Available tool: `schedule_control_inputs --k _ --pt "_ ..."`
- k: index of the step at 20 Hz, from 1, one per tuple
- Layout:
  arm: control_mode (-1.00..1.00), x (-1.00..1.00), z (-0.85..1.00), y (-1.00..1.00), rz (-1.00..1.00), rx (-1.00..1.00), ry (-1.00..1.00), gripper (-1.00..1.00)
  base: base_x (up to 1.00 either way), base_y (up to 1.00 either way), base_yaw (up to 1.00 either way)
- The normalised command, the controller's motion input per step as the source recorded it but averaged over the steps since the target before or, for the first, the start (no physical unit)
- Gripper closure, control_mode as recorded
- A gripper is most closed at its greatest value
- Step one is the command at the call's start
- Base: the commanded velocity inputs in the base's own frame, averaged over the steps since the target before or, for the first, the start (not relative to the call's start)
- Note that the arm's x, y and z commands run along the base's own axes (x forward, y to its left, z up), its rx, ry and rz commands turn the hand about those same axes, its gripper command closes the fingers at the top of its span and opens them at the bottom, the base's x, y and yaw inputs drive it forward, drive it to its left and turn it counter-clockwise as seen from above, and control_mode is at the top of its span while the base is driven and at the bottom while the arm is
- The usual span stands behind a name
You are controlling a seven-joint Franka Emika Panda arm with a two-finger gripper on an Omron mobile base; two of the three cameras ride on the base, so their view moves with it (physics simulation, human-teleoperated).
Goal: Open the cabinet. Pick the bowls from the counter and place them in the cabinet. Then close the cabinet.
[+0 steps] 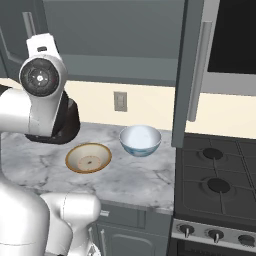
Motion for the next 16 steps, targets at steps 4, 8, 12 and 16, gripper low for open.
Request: schedule_control_inputs --k 4,8,12,16 --pt "-1.00 0.23 -0.01 0.09 0.00 0.04 -0.01 -1.00 0.00 0.00 0.00" --pt "-1.00 0.23 0.00 0.07 0.02 0.03 0.00 -1.00 0.00 0.00 0.00" --pt "-1.00 0.23 0.00 0.00 0.06 0.05 0.00 -1.00 0.00 0.00 0.00" --pt "-1.00 0.22 0.00 0.00 0.10 0.03 0.00 -1.00 0.00 0.00 0.00"
